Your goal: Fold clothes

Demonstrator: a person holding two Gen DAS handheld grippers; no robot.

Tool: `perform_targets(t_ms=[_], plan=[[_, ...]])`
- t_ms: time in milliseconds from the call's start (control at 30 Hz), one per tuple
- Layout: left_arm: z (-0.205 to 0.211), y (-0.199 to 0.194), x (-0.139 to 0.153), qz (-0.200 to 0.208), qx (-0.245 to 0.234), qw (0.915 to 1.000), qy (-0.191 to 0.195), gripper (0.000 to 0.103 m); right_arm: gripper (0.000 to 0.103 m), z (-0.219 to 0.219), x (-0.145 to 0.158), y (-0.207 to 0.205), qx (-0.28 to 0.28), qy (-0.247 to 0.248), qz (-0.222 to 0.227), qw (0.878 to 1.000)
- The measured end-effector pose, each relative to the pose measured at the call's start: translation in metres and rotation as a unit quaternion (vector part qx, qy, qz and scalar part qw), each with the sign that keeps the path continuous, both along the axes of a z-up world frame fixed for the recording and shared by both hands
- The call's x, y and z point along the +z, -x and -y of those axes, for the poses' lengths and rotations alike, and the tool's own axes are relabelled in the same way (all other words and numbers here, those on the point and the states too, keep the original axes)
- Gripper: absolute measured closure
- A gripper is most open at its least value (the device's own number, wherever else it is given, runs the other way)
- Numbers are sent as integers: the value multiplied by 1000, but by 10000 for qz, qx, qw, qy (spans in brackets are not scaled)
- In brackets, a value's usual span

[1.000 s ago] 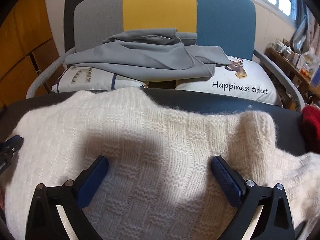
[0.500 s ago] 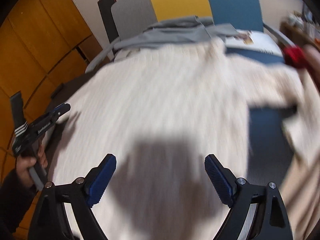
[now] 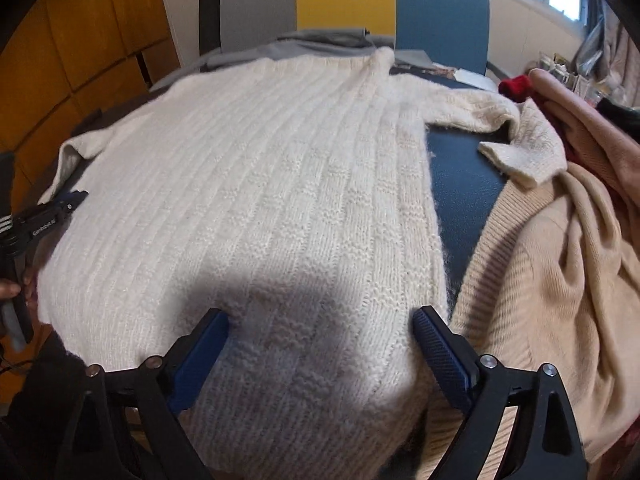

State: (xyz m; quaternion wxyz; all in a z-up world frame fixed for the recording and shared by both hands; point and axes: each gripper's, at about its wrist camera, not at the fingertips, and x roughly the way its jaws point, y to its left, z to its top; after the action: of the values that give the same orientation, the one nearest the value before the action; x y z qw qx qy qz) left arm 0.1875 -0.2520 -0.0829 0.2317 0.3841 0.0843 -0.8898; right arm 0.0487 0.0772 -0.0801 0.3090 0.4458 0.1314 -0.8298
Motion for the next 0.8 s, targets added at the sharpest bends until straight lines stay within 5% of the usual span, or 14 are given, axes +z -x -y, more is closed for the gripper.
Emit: perform_targets(t_ms=[200,367,467,567,700,800], plan=[[-18,8,30,-95,-133,9999,-11,79,0,0,6,-4,30,203,-179,9996],[-42,24,33,-48,-645,9979,-82,79,2,-35,29,11,-817,1100,-54,9906],[-52,44,21,157,-979,9948,-248,79,2,-56,49,36,-1388,1312,-350,9810],[-58,53,10,112,-1047,9940,-294,78,2,-59,62,69,-1552,856,-900,9800],[-55,49,5,-91,-919,9948,-425,76,41,-47,56,121,-1232,53,-1116,9861],[-53,49,5,-144,-933,9945,-451,75,45,-39,38,157,-1093,-351,-879,9895]])
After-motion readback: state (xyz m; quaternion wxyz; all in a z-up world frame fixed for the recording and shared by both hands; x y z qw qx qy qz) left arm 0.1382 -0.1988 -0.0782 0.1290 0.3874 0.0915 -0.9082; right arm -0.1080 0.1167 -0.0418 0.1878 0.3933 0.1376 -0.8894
